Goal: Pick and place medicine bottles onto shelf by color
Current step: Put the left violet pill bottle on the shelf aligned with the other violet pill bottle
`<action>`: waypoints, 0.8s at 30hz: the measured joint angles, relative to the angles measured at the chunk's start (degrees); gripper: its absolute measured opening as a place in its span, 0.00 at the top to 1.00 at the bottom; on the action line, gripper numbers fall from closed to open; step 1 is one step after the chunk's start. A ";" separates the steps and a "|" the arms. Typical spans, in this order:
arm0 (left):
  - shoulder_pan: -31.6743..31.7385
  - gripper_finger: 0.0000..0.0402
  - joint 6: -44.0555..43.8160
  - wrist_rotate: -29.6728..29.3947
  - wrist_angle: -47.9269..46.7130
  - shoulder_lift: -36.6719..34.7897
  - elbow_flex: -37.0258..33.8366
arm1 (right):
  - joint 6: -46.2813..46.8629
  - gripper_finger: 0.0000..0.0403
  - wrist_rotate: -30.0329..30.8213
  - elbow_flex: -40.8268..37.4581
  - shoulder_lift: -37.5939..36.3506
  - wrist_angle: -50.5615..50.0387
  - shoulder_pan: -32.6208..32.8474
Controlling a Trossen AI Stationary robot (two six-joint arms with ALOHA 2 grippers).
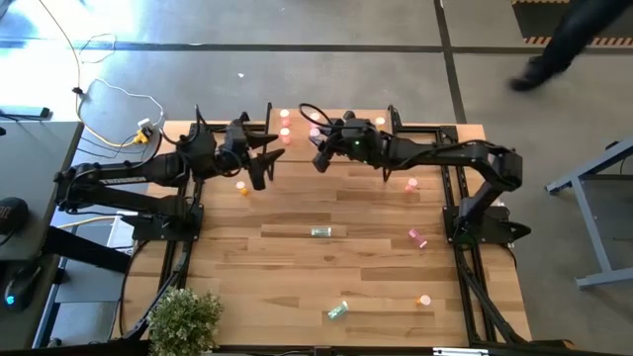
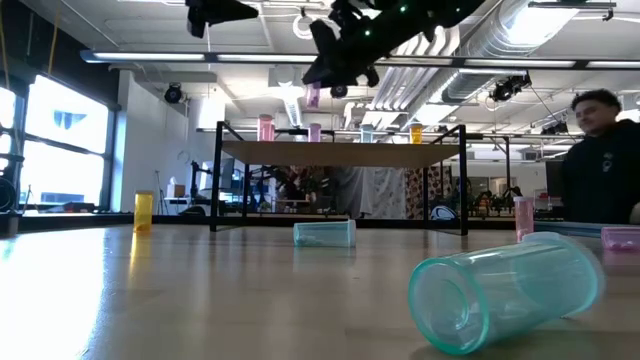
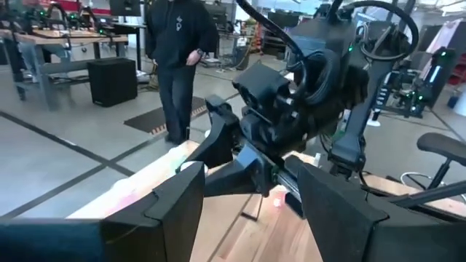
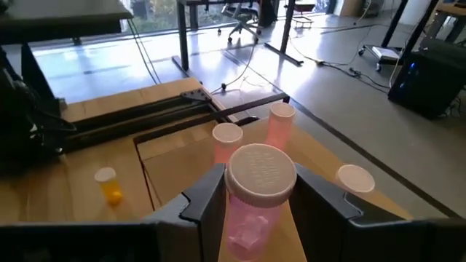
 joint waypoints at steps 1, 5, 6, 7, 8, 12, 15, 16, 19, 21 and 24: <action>0.00 0.47 -0.01 -0.01 -0.26 -0.12 0.00 | 0.90 0.67 0.16 0.00 0.45 0.55 -0.21; -0.02 0.47 -0.02 0.00 -1.62 -0.56 0.00 | 4.35 0.67 3.80 0.00 2.76 0.41 -0.35; 0.00 0.47 -0.02 0.02 -2.01 -0.54 0.00 | 5.26 0.67 4.99 0.00 3.25 0.39 -0.24; 0.00 0.47 0.00 0.15 -2.37 -0.51 0.00 | 6.11 0.67 6.43 0.00 3.66 0.36 -0.12; 0.00 0.47 -0.01 0.24 -2.64 -0.51 0.00 | 6.70 0.67 7.96 0.00 4.05 0.67 0.10; 0.00 0.47 -0.02 0.24 -3.92 -0.51 0.00 | 7.27 0.67 10.80 0.00 5.75 1.06 0.56; 0.00 0.47 0.00 0.24 -4.14 -0.51 0.00 | 7.55 0.67 10.70 0.00 6.94 1.98 0.56; 0.00 0.47 -0.02 0.24 -4.14 -0.51 0.00 | 8.03 0.67 10.71 0.00 7.14 1.87 0.54; 0.00 0.47 -0.01 0.24 -4.13 -0.51 0.00 | 7.61 0.67 11.41 0.00 7.20 2.17 0.54; 0.00 0.47 0.08 0.24 -4.13 -0.51 0.00 | 6.97 0.67 12.39 0.02 7.22 1.98 0.47; 0.00 0.47 0.41 0.24 -4.12 -0.51 0.00 | 7.23 0.67 10.08 0.00 7.29 1.63 -0.22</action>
